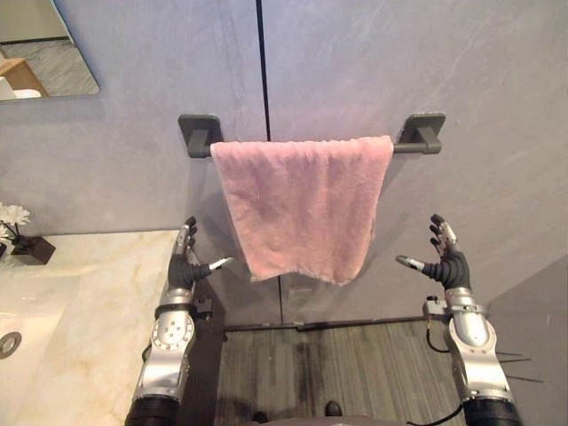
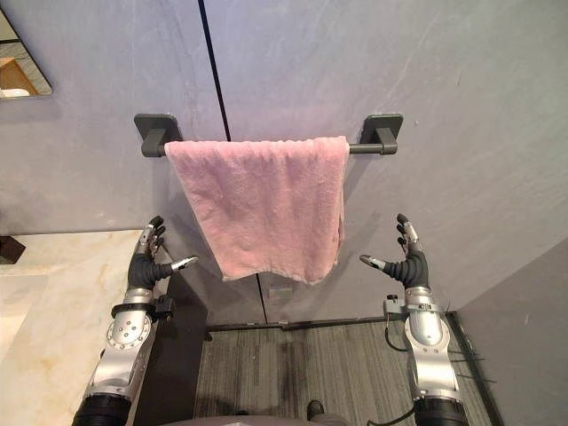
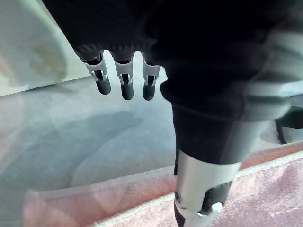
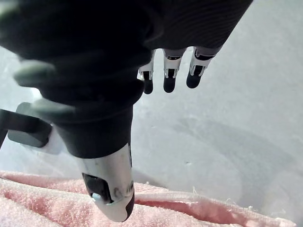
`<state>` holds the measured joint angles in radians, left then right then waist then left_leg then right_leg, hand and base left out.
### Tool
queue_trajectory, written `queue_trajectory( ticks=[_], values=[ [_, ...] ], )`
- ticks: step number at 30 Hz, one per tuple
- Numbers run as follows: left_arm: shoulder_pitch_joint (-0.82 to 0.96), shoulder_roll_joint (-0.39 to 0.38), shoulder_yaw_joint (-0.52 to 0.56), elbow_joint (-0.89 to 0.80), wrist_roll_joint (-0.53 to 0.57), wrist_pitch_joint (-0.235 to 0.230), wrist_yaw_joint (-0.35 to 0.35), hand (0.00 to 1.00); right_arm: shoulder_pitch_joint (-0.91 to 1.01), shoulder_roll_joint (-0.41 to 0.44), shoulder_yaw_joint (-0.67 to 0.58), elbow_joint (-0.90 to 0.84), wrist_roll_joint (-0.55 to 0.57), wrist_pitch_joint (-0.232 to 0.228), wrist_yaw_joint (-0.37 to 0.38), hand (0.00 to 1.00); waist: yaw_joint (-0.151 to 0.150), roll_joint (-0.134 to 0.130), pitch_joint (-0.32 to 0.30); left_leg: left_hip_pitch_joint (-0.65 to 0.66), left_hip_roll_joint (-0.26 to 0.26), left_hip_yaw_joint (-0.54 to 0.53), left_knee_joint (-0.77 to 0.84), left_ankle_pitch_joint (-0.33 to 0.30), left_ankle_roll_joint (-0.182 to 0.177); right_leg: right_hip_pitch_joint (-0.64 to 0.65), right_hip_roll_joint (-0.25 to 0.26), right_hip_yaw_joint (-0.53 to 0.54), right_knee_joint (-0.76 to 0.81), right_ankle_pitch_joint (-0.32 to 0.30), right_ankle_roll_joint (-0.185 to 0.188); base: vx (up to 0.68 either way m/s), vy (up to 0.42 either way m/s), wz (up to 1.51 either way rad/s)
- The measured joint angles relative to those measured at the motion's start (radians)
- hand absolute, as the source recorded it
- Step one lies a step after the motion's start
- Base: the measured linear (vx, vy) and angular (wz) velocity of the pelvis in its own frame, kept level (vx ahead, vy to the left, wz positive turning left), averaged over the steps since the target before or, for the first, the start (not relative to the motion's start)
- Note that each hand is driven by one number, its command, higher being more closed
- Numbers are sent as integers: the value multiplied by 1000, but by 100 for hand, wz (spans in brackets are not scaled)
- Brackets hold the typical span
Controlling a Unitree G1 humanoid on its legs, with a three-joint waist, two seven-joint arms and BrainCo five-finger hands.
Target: Organize washtable
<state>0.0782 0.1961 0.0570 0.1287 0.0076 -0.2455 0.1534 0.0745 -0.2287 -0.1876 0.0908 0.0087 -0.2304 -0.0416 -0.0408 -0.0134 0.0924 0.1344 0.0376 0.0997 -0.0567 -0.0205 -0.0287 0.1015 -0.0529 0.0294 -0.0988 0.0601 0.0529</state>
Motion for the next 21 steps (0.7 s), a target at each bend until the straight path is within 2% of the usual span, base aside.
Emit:
queue_trajectory(
  ticks=[5, 8, 13, 15, 21],
  values=[
    [70, -41, -6, 0, -37, 0, -22, 0, 71, 36, -12, 16, -9, 1, -3, 0, -4, -1, 0, -1, -1, -1, 0, 0, 0, 0, 0, -4, 0, 0, 1, -7, -6, 1],
    [117, -50, -11, 15, -35, 1, -44, 0, 100, 48, -11, 105, -35, 6, -3, 0, -2, -2, 1, -1, -2, -7, 1, 0, 0, 2, 2, -11, 0, 0, 1, -42, -31, 6],
    [166, -54, -16, 215, -36, 17, -69, 0, 145, 56, -7, 329, -124, 26, -1, 0, -1, -4, 2, 6, -4, -17, 4, 0, 0, 14, 1, -23, 0, -3, 4, -40, -23, 6],
    [191, -54, -15, 258, -36, 24, -80, 0, 166, 57, -7, 376, -139, 41, 1, 0, -1, -4, 1, 8, -3, -16, 4, 0, 0, 16, 1, -23, 0, -4, 6, -35, -17, 1],
    [233, -54, -4, 460, -34, 43, -104, 0, 214, 56, 3, 535, -209, 46, 4, 0, 0, -4, 1, 19, -2, -13, 4, -4, -6, 15, 0, -21, 25, -19, 6, -36, -12, -1]
  ],
)
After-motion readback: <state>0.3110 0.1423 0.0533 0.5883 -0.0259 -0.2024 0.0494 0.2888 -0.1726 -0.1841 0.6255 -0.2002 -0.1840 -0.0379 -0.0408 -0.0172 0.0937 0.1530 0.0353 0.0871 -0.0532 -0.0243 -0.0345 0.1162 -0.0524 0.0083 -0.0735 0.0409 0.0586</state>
